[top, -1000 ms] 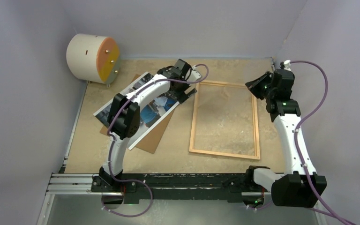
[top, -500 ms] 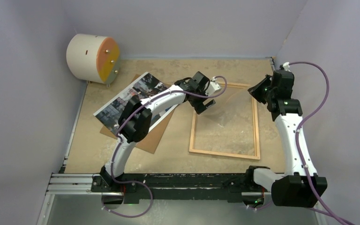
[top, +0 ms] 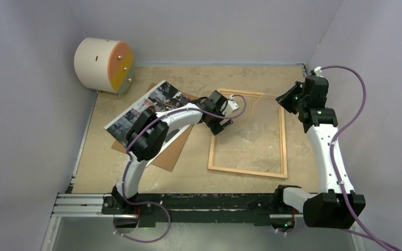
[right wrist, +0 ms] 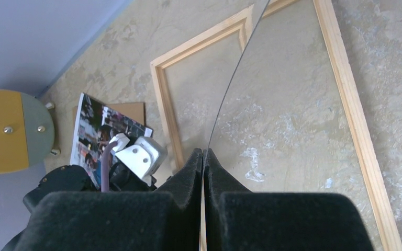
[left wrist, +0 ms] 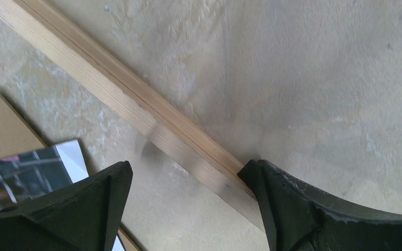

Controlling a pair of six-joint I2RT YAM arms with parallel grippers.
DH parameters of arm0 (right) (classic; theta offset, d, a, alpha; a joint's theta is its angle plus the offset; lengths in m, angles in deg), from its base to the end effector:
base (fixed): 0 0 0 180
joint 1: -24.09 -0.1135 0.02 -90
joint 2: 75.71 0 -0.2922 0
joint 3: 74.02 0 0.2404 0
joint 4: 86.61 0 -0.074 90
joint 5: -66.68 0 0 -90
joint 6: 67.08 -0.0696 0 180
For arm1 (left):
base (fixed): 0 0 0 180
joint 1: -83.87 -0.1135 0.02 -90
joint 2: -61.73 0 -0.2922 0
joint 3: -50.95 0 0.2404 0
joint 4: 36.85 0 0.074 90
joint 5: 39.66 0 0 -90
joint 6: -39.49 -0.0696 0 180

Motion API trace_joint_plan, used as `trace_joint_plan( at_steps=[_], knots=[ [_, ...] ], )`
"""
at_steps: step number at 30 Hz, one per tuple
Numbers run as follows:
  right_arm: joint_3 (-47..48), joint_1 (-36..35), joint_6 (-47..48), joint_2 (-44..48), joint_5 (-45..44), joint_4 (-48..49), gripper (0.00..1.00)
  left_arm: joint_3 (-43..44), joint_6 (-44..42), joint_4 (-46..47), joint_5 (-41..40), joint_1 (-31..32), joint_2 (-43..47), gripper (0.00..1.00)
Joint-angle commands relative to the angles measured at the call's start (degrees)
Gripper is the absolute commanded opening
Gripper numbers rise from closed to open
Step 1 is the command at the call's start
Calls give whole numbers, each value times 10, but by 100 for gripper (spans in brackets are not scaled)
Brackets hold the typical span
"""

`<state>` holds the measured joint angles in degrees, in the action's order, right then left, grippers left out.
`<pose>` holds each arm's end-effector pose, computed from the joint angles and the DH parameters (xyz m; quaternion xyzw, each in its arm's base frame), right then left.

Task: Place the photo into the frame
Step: Move the photo frame to the center of the board.

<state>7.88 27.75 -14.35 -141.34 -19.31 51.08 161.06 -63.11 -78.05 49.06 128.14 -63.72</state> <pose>0.2589 -0.0117 0.3841 0.2790 0.8007 0.1814 0.4981 0.3595 -0.3482 0.1681 0.4532 0.8436 -0.0683 0.2798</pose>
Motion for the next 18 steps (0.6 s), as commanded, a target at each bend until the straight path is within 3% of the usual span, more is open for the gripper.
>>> trace_joint_plan(
  at_steps=[1, 10, 18],
  knots=[
    [16, -1, 17, -9, 30, 18, 0, -79, -19, -9, -12, -2, 46, 89],
    [-2, -2, 15, -16, 64, 27, 0, -220, -43, 12, -12, -2, 127, 89],
    [8, -7, 15, -14, 74, 20, 0, -279, -87, 24, -67, -4, 172, 90]
  ],
)
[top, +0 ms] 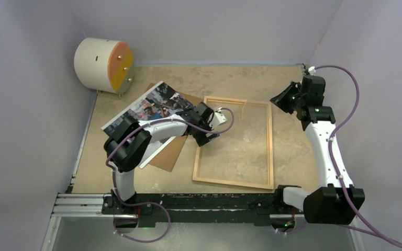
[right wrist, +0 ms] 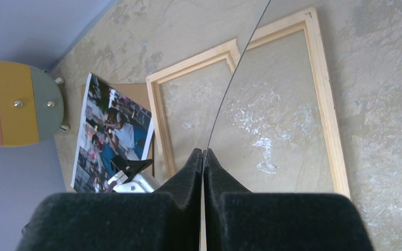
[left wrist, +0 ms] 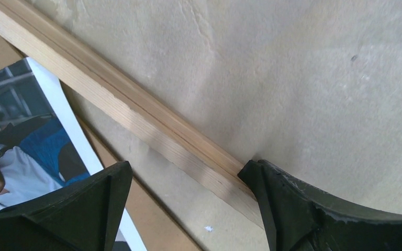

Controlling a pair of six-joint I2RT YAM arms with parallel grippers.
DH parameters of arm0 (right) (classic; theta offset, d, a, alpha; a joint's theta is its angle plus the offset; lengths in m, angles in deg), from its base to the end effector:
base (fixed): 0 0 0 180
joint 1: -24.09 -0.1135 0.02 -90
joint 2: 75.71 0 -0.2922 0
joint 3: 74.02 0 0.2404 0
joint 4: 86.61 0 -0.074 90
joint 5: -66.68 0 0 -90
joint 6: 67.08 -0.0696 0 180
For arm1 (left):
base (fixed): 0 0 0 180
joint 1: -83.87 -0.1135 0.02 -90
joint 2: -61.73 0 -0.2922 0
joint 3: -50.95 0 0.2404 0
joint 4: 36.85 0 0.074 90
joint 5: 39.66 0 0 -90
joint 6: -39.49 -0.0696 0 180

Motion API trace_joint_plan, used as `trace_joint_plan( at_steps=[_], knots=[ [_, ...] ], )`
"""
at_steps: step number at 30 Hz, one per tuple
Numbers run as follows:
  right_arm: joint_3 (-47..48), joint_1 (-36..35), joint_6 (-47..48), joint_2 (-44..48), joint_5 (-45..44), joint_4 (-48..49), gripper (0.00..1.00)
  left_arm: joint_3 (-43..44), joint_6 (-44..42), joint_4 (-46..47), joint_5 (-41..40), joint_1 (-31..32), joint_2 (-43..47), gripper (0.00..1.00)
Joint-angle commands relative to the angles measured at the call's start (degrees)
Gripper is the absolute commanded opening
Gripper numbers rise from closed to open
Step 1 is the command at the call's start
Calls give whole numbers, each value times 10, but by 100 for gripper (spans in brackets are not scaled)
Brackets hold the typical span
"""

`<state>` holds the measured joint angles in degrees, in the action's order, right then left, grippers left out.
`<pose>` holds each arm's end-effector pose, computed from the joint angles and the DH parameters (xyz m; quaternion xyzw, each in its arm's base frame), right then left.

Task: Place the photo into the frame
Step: Move the photo frame to the center of the board.

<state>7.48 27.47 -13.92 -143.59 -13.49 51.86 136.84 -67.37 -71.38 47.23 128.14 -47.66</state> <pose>0.2698 -0.0040 0.3741 0.2520 0.8168 0.2182 0.4709 0.2987 -0.2859 0.1715 0.4822 0.8313 -0.0399 0.2736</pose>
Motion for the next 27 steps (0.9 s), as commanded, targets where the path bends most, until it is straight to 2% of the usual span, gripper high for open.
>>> trace_joint_plan(
  at_steps=[1, 7, 15, 17, 21, 24, 27],
  knots=[
    [15, -4, 12, 9, 16, 11, 0, -37, -46, -44, -48, -5, 14, 90],
    [24, -6, 17, 3, 25, 5, 0, 12, -35, -72, -41, -13, 31, 95],
    [72, -39, 16, -11, 9, -8, 0, 133, -28, -178, 57, -44, 99, 100],
    [94, -90, 9, -22, -14, -11, 0, 166, -23, -194, 76, -77, 114, 100],
    [171, -168, -16, -73, -21, -24, 0, 243, -2, -251, 131, -191, 110, 100],
    [249, -242, -26, -110, -20, -43, 0, 248, 3, -251, 130, -258, 119, 100],
    [293, -276, -46, -125, 37, -40, 0, 235, 3, -251, 102, -302, 124, 100]
  ],
)
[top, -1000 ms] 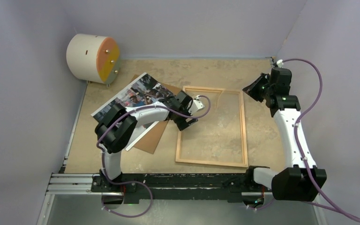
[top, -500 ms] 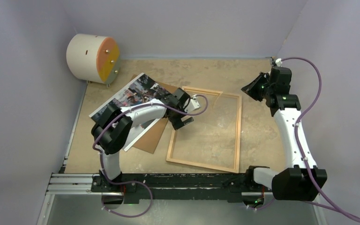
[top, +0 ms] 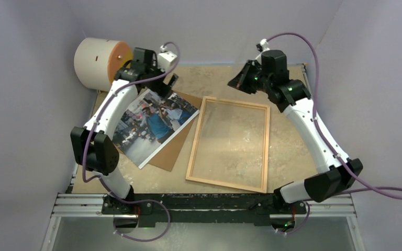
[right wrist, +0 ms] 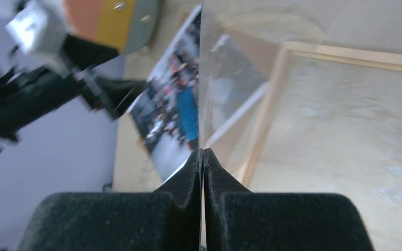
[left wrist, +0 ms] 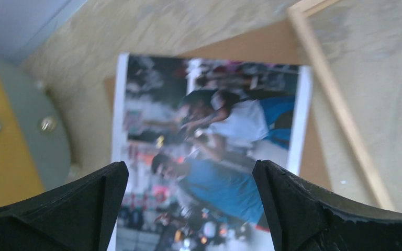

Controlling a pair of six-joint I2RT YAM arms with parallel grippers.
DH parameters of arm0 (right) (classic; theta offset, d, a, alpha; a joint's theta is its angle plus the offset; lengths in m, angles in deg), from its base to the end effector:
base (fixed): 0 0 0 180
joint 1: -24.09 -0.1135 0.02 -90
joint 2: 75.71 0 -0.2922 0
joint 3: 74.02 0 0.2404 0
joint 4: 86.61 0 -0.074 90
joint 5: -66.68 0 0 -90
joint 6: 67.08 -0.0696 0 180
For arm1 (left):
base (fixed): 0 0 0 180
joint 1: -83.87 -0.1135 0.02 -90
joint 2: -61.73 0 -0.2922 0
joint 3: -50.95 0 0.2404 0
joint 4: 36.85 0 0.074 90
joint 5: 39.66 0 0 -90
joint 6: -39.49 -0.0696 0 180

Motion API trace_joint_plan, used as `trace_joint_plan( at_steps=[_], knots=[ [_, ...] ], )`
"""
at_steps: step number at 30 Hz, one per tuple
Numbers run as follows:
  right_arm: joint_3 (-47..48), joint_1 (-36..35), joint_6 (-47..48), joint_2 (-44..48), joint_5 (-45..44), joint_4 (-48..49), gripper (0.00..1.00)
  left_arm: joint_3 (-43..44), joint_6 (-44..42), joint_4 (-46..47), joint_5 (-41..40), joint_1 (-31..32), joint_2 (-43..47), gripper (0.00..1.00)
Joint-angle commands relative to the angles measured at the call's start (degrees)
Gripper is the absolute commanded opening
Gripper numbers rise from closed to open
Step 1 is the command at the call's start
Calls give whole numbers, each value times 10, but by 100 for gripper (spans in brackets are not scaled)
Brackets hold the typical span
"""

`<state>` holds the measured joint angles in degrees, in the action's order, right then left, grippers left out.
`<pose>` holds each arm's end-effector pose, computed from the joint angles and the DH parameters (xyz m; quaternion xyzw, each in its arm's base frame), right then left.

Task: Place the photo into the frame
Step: Move the photo frame to the center of the board.

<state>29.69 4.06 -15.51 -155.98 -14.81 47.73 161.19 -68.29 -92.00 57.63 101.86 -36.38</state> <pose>0.3003 0.1204 0.4431 0.0915 0.8238 0.3253 0.4552 0.3785 -0.1322 0.3557 0.3052 0.8633 -0.0590 0.3977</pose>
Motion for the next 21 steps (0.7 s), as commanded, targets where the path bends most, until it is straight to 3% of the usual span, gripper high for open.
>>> trace_joint_plan(
  at_steps=[1, 5, 9, 14, 21],
  knots=[
    [67, -43, -42, 3, 78, 13, 0, -15, 10, -47, -14, -48, 13, 100],
    [-11, -42, -89, 42, 182, 67, 0, -58, 8, -37, -39, -69, 38, 100],
    [-152, -35, -75, 79, 177, 97, 0, -120, -5, -25, -37, -70, 64, 100],
    [-327, 35, -34, 81, 180, 146, 0, -176, -25, -26, -29, -67, 75, 100],
    [-409, 66, 39, 69, 68, 133, 0, -233, -55, -16, -68, -34, 82, 100]
  ],
)
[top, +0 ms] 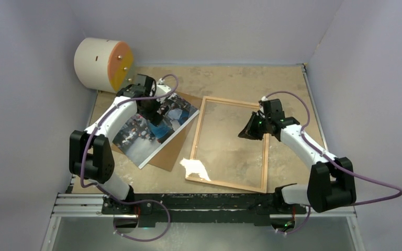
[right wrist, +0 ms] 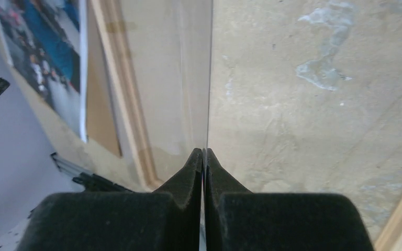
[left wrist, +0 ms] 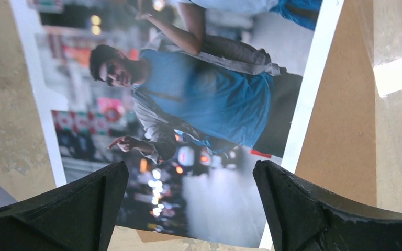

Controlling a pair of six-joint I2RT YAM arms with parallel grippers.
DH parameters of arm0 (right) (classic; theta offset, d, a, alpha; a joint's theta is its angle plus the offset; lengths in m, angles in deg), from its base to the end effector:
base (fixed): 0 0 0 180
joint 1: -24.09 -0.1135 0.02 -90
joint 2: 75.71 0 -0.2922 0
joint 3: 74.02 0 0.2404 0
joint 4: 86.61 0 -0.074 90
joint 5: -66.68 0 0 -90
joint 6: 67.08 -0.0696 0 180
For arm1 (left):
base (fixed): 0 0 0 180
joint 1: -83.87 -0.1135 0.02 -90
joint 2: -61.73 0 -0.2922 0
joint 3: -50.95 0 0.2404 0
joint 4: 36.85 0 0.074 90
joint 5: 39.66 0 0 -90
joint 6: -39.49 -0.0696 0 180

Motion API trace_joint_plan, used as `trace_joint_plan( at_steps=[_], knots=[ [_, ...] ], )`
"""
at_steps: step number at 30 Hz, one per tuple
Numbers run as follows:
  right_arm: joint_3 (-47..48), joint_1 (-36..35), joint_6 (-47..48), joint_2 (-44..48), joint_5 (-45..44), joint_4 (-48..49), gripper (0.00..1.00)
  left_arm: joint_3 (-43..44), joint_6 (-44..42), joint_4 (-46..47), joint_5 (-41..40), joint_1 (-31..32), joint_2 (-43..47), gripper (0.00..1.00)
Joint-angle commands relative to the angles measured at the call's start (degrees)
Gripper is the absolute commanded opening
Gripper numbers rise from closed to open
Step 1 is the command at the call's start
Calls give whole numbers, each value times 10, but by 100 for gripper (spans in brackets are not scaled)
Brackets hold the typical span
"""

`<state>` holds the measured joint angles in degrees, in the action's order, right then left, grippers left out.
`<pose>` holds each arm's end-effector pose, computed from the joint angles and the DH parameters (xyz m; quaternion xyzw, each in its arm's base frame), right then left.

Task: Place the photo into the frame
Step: Place the photo frame item in the photo frame.

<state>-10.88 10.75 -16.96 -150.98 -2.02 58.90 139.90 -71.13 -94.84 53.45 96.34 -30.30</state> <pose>0.2628 0.0883 0.2447 0.1431 0.9045 0.3162 0.2478 0.3310 -0.0771 0.2670 0.2821 0.9259 -0.0085 0.2509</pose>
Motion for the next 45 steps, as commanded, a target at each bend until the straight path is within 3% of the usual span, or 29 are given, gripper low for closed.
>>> trace_joint_plan(
  at_steps=[1, 10, 15, 45],
  knots=[
    [-6, 1, 59, 14, -78, 17, 0, -24, -28, 15, -29, 26, 21, 100],
    [-36, 6, 64, -1, -188, 7, 0, -30, -30, 18, -30, 42, 12, 100],
    [-46, 12, 63, 13, -206, 7, 0, -30, -32, 17, -30, 45, 12, 100],
    [-65, 16, 43, 62, -172, 3, 0, -30, -31, 20, -75, 90, -3, 100]
  ],
)
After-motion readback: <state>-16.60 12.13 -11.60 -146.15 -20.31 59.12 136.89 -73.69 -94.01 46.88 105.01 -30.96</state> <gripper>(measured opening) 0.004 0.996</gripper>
